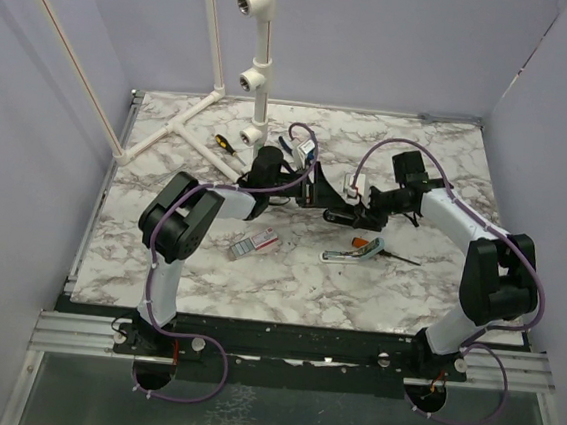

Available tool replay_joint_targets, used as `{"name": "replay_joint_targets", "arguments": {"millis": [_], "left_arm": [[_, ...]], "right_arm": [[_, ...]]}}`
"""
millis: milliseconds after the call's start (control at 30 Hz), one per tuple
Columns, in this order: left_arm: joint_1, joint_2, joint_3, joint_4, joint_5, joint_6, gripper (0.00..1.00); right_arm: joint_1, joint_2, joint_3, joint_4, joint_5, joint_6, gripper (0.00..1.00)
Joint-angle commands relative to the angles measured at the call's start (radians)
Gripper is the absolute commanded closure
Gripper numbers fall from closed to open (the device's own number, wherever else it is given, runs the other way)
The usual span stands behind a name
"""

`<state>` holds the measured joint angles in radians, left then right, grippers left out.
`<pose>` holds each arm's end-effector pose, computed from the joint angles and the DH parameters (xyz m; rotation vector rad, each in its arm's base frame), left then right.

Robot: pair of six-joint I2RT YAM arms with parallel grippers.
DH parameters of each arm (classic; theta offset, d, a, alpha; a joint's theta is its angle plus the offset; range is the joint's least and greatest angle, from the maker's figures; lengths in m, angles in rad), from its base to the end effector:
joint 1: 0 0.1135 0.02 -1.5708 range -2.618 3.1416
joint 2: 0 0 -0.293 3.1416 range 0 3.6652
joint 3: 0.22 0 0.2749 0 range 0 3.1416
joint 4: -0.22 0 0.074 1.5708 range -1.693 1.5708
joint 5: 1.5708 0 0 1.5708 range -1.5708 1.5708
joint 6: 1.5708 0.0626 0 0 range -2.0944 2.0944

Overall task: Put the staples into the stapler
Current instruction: Close the stapler at the center of the board.

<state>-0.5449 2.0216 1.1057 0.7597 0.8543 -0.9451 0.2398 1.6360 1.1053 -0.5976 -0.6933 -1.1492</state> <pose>0.3795 -0.2852 0.1831 0.3491 2.0219 -1.7480 0.3335 0.1227 0.2114 -1.6850 1.7184 0.5415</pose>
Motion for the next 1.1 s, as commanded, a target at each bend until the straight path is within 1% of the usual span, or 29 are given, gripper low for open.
{"name": "replay_joint_targets", "arguments": {"millis": [0, 233, 633, 933, 1067], "left_arm": [[0.016, 0.01, 0.04, -0.011, 0.02, 0.024, 0.01], [0.027, 0.014, 0.051, -0.022, 0.008, 0.041, 0.01], [0.028, 0.038, 0.035, -0.063, 0.083, 0.002, 0.01], [0.022, 0.039, 0.02, -0.065, 0.131, -0.037, 0.01], [0.016, 0.051, 0.019, -0.065, 0.144, -0.071, 0.01]], "right_arm": [[-0.007, -0.026, -0.001, -0.026, -0.063, -0.04, 0.97], [-0.007, -0.04, -0.019, -0.03, -0.062, -0.054, 0.97], [-0.007, -0.093, -0.047, 0.049, -0.104, 0.0, 0.96], [-0.007, -0.093, -0.049, 0.153, -0.077, 0.09, 0.96], [-0.006, -0.094, -0.055, 0.173, -0.079, 0.095, 0.96]]}}
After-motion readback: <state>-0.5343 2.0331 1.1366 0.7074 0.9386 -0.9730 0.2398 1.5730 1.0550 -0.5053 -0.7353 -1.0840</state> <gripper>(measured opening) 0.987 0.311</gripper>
